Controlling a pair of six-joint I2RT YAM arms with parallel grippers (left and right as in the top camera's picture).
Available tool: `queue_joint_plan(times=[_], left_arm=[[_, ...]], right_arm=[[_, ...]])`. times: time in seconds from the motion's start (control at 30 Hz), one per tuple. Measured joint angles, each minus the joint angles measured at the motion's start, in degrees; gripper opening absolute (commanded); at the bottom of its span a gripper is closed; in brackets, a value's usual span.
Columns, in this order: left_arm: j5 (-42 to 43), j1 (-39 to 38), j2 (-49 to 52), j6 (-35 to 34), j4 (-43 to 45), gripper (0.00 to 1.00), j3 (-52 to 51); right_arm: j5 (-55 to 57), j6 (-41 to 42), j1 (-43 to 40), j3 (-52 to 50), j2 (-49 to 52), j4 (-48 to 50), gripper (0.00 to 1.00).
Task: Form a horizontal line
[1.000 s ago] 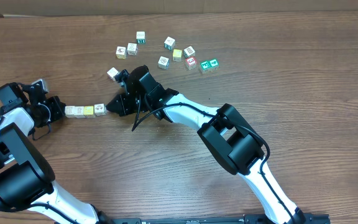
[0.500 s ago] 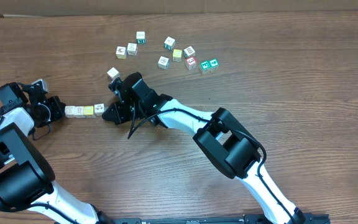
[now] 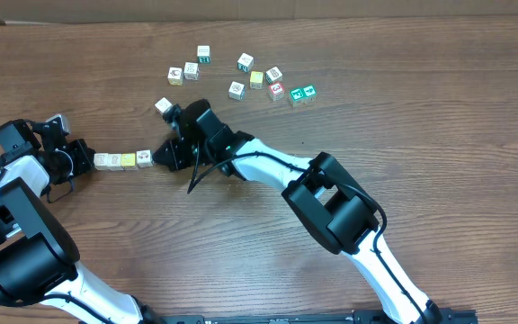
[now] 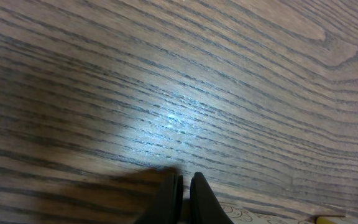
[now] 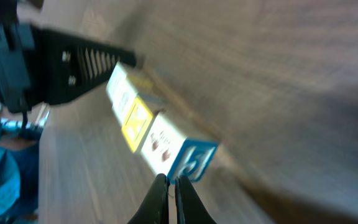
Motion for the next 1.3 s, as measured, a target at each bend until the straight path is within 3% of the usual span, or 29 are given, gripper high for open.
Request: queue_joint_plan(times=[1.3], left_arm=[[0.00,0.00,0.00,-0.07,0.02,0.04,0.00]], right_arm=[[4.09,0.87,1.03,3.06,4.59,0.92,0.04]])
